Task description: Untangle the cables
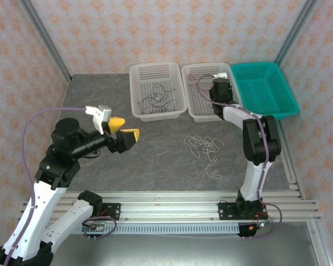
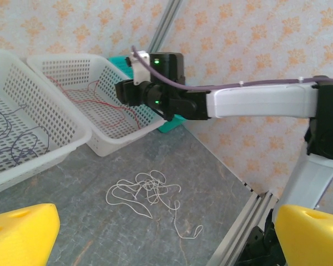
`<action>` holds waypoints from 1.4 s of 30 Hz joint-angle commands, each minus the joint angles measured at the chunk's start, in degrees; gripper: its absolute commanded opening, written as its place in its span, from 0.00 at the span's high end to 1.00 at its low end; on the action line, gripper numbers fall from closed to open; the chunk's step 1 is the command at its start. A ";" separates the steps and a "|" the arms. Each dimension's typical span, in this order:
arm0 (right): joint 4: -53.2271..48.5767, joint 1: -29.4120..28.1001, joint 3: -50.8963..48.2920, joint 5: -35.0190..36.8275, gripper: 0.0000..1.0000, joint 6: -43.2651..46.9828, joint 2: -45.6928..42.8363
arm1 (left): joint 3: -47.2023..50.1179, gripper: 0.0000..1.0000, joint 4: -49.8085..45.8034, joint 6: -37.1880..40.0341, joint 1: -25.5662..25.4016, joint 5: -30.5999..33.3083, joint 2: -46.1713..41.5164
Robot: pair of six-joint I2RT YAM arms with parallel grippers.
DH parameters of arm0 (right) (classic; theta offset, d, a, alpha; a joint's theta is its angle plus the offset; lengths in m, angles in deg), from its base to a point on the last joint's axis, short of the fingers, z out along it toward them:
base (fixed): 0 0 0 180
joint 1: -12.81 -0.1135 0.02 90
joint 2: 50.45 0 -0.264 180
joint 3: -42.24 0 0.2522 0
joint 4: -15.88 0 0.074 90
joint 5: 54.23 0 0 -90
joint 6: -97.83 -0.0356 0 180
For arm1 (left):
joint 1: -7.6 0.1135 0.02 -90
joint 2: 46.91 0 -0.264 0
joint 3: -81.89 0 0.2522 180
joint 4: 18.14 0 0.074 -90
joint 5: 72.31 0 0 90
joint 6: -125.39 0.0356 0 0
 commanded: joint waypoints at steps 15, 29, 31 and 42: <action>-21.38 -3.19 -36.06 -25.68 0.45 -40.12 -55.01 | 3.26 0.02 8.76 -2.50 -13.23 9.31 14.63; -50.28 -11.03 -38.73 -22.49 0.39 -48.49 -50.85 | -2.18 0.09 22.11 -7.22 -32.54 22.76 40.87; -49.31 -11.72 -38.80 -21.22 0.38 -48.50 -50.00 | -2.38 0.09 22.43 -7.32 -33.38 23.81 41.91; -33.16 -11.66 -40.91 -19.12 0.38 -52.22 -48.96 | -2.49 0.09 21.77 -6.59 -33.85 25.22 41.57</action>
